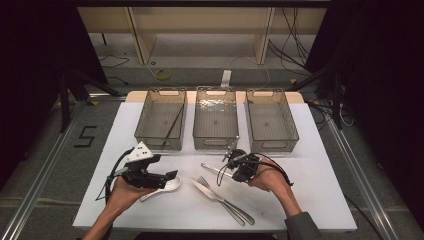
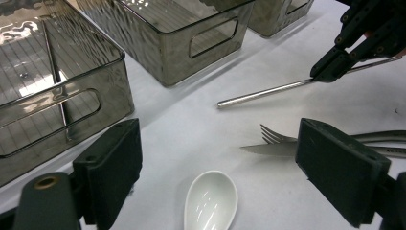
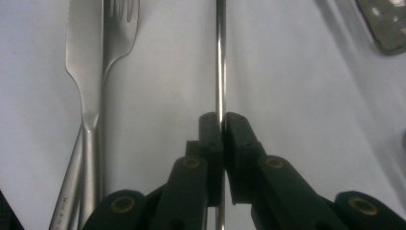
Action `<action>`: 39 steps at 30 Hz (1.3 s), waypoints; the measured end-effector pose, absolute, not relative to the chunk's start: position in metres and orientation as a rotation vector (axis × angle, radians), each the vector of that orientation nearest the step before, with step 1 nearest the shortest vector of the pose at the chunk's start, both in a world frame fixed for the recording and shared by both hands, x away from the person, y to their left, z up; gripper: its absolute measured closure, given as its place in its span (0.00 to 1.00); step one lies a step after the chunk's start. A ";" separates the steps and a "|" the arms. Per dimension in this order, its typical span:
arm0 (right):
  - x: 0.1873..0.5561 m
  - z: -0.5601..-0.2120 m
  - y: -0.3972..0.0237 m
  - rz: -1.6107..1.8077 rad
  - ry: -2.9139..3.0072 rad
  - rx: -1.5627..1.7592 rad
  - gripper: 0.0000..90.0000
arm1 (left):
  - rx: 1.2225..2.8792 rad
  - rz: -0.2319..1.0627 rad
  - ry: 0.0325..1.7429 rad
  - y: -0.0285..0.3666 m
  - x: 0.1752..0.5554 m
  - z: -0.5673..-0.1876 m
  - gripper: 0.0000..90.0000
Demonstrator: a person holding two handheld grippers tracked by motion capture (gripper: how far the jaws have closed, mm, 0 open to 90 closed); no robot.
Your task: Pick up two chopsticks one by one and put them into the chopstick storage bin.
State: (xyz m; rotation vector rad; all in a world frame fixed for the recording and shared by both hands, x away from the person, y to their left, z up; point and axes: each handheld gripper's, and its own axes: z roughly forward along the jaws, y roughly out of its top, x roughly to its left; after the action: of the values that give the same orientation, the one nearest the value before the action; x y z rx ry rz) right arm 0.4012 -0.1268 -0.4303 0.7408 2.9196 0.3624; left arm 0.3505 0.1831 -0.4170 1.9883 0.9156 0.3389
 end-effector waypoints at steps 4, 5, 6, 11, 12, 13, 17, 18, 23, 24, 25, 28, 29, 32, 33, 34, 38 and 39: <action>0.401 -0.425 -0.131 0.384 2.919 0.757 0.97 | 1.989 0.337 0.912 0.182 0.350 -0.417 0.18; 0.401 -0.424 -0.132 0.391 2.910 0.759 0.97 | 1.990 0.336 0.910 0.182 0.351 -0.417 0.18; 0.402 -0.423 -0.133 0.394 2.920 0.759 0.97 | 1.988 0.335 0.908 0.181 0.351 -0.417 0.18; 0.400 -0.416 -0.138 0.413 2.920 0.765 0.97 | 2.013 0.320 0.880 0.176 0.355 -0.419 0.18; 0.400 -0.414 -0.138 0.421 2.923 0.748 0.97 | 2.034 0.315 0.865 0.172 0.358 -0.421 0.18; 0.398 -0.412 -0.138 0.435 2.922 0.738 0.97 | 2.047 0.309 0.857 0.168 0.360 -0.422 0.18; 0.392 -0.402 -0.135 0.441 2.917 0.715 0.97 | 2.120 0.280 0.785 0.149 0.367 -0.427 0.18; 0.391 -0.400 -0.135 0.449 2.917 0.702 0.97 | 2.137 0.281 0.767 0.143 0.368 -0.427 0.18; 0.383 -0.389 -0.131 0.464 2.916 0.667 0.97 | 2.222 0.280 0.668 0.119 0.376 -0.430 0.18; 0.382 -0.388 -0.130 0.469 2.914 0.640 0.97 | 2.234 0.269 0.648 0.116 0.377 -0.430 0.18; 0.379 -0.386 -0.129 0.466 2.916 0.648 0.97 | 2.247 0.255 0.630 0.113 0.377 -0.430 0.18; 0.375 -0.383 -0.126 0.488 2.915 0.605 0.97 | 2.300 0.277 0.599 0.104 0.379 -0.435 0.19; 0.374 -0.382 -0.125 0.480 2.918 0.600 0.97 | 2.310 0.266 0.592 0.101 0.380 -0.436 0.19; 0.370 -0.379 -0.121 0.494 2.916 0.560 0.97 | 2.326 0.263 0.556 0.094 0.381 -0.438 0.20; 0.368 -0.377 -0.119 0.491 2.923 0.550 0.97 | 2.331 0.263 0.543 0.092 0.380 -0.439 0.20; 0.367 -0.377 -0.118 0.494 2.926 0.527 0.97 | 2.341 0.262 0.531 0.091 0.380 -0.439 0.21; 0.362 -0.376 -0.112 0.505 2.933 0.503 0.97 | 2.362 0.227 0.488 0.086 0.379 -0.439 0.26; 0.361 -0.376 -0.111 0.510 2.935 0.476 0.97 | 2.371 0.228 0.476 0.086 0.378 -0.438 0.27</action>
State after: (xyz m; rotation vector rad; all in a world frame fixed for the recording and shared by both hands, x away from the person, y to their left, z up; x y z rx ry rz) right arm 0.3614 -0.1111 -0.3761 0.4761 2.9351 0.5097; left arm 0.3783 0.0857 -0.4384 2.3713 0.4756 0.2282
